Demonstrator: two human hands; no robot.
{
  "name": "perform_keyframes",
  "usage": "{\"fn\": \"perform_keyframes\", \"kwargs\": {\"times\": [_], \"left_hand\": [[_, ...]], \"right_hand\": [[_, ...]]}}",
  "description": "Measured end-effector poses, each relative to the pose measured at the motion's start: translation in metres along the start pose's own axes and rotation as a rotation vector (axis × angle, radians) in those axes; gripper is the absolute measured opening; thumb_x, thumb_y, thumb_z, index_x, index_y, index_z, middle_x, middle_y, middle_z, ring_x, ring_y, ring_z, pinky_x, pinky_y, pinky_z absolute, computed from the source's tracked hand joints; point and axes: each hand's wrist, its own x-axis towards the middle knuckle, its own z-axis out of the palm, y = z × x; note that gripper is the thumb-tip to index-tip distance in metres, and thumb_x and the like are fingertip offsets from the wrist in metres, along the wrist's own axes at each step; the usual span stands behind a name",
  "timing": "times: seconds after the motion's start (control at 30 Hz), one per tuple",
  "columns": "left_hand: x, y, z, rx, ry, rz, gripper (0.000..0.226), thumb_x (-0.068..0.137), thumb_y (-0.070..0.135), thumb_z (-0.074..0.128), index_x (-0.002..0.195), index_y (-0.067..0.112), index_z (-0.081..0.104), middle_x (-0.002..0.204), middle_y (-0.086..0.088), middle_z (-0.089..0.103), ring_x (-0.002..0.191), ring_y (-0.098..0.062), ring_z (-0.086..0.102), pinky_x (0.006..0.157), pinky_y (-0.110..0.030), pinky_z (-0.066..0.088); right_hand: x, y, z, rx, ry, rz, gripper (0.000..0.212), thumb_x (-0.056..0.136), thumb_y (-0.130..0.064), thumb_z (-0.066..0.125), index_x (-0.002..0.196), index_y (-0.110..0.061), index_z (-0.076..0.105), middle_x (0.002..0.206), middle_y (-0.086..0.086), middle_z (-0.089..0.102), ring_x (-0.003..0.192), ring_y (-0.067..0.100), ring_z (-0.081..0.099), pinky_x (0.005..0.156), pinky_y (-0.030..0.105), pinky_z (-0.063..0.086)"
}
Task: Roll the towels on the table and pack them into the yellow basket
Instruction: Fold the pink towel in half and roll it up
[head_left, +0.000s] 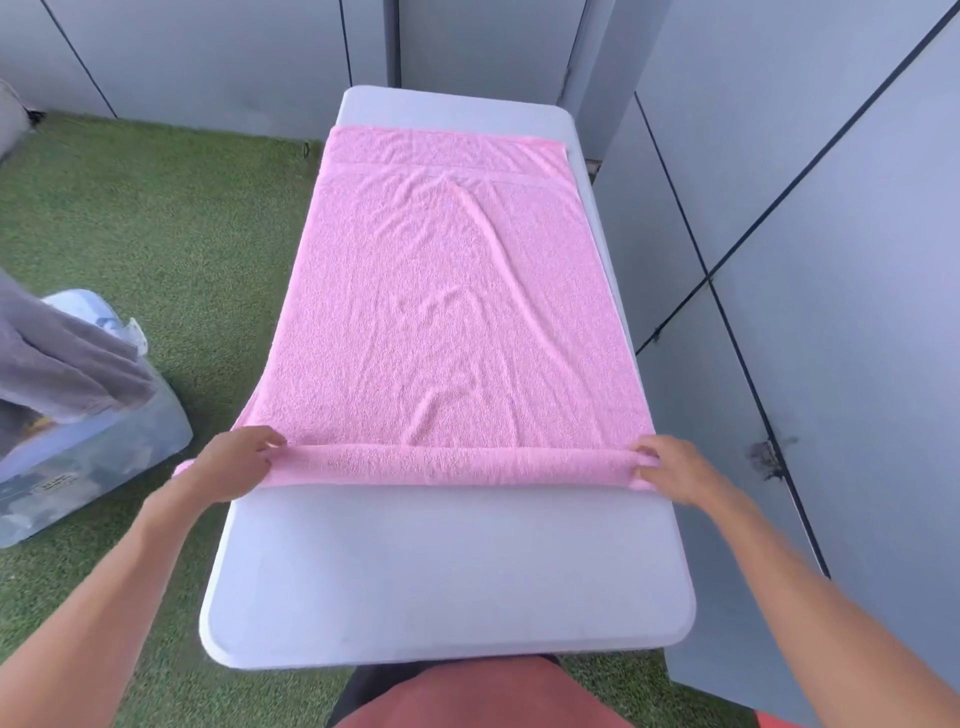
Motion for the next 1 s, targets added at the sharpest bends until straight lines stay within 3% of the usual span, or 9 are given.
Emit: {"fn": "perform_keyframes", "kwargs": {"times": [0.13, 0.23, 0.37, 0.5, 0.63, 0.73, 0.83, 0.9, 1.0], "left_hand": [[-0.018, 0.006, 0.012, 0.069, 0.492, 0.004, 0.015, 0.085, 0.003, 0.063, 0.099, 0.009, 0.067, 0.105, -0.020, 0.058, 0.095, -0.040, 0.049, 0.078, -0.049, 0.042], [-0.039, 0.009, 0.044, 0.213, 0.566, 0.130, 0.023, 0.080, -0.006, 0.061, 0.101, 0.003, 0.065, 0.104, -0.020, 0.060, 0.093, -0.040, 0.049, 0.078, -0.054, 0.044], [-0.037, -0.004, 0.062, 0.273, 0.447, 0.240, 0.059, 0.070, -0.003, 0.073, 0.124, -0.007, 0.049, 0.121, -0.026, 0.054, 0.115, -0.045, 0.045, 0.101, -0.053, 0.034], [-0.019, 0.006, 0.041, 0.157, 0.320, 0.098, 0.034, 0.077, -0.013, 0.061, 0.110, -0.004, 0.057, 0.104, -0.023, 0.059, 0.098, -0.044, 0.049, 0.085, -0.055, 0.042], [-0.011, 0.010, -0.002, 0.177, -0.030, 0.038, 0.030, 0.090, 0.006, 0.056, 0.120, 0.004, 0.059, 0.115, -0.014, 0.064, 0.106, -0.031, 0.057, 0.083, -0.031, 0.040], [-0.007, 0.004, -0.021, 0.073, -0.144, 0.040, 0.032, 0.088, 0.008, 0.061, 0.120, 0.012, 0.062, 0.114, -0.003, 0.067, 0.100, -0.020, 0.060, 0.084, -0.028, 0.042], [-0.011, 0.007, -0.012, -0.151, 0.124, 0.012, 0.027, 0.084, -0.003, 0.063, 0.108, 0.010, 0.066, 0.107, -0.013, 0.063, 0.095, -0.031, 0.060, 0.079, -0.038, 0.048], [-0.021, 0.007, 0.008, 0.030, 0.407, 0.063, 0.026, 0.081, -0.007, 0.062, 0.100, 0.009, 0.069, 0.102, -0.018, 0.056, 0.091, -0.040, 0.053, 0.077, -0.047, 0.045], [-0.047, 0.011, 0.045, 0.277, 0.538, 0.173, 0.034, 0.075, -0.006, 0.068, 0.108, 0.003, 0.064, 0.102, -0.020, 0.054, 0.090, -0.040, 0.049, 0.075, -0.054, 0.045]], "right_hand": [[-0.007, -0.011, 0.031, -0.052, 0.501, -0.049, 0.022, 0.088, -0.007, 0.059, 0.104, -0.019, 0.068, 0.109, 0.005, 0.057, 0.106, 0.030, 0.048, 0.088, 0.049, 0.044], [-0.024, -0.012, 0.059, -0.296, 0.634, -0.152, 0.017, 0.089, -0.025, 0.058, 0.102, -0.018, 0.067, 0.108, 0.003, 0.059, 0.104, 0.029, 0.049, 0.093, 0.042, 0.035], [-0.017, 0.003, 0.070, -0.265, 0.454, -0.204, 0.056, 0.081, -0.021, 0.072, 0.131, -0.007, 0.051, 0.130, 0.009, 0.049, 0.128, 0.034, 0.038, 0.107, 0.048, 0.036], [-0.001, -0.006, 0.046, -0.187, 0.374, -0.192, 0.031, 0.083, -0.003, 0.063, 0.114, -0.002, 0.059, 0.112, 0.011, 0.058, 0.115, 0.032, 0.047, 0.099, 0.039, 0.038], [0.002, -0.012, 0.002, -0.311, -0.062, -0.101, 0.014, 0.090, -0.022, 0.056, 0.095, -0.009, 0.059, 0.099, 0.004, 0.057, 0.097, 0.027, 0.054, 0.078, 0.034, 0.040], [0.005, -0.014, -0.011, -0.140, -0.223, 0.003, 0.020, 0.085, -0.019, 0.062, 0.105, -0.019, 0.060, 0.112, -0.001, 0.055, 0.107, 0.020, 0.055, 0.087, 0.032, 0.043], [0.000, -0.016, 0.011, 0.074, 0.226, -0.087, 0.030, 0.084, -0.003, 0.061, 0.109, -0.020, 0.060, 0.119, 0.005, 0.048, 0.116, 0.024, 0.047, 0.087, 0.030, 0.038], [-0.012, -0.021, 0.032, -0.095, 0.559, -0.103, 0.026, 0.082, -0.002, 0.064, 0.100, -0.020, 0.067, 0.110, 0.002, 0.052, 0.107, 0.023, 0.043, 0.080, 0.032, 0.034], [-0.025, -0.020, 0.058, -0.219, 0.676, -0.156, 0.018, 0.082, -0.014, 0.071, 0.100, -0.018, 0.071, 0.103, 0.002, 0.059, 0.100, 0.028, 0.049, 0.085, 0.041, 0.041]]}}
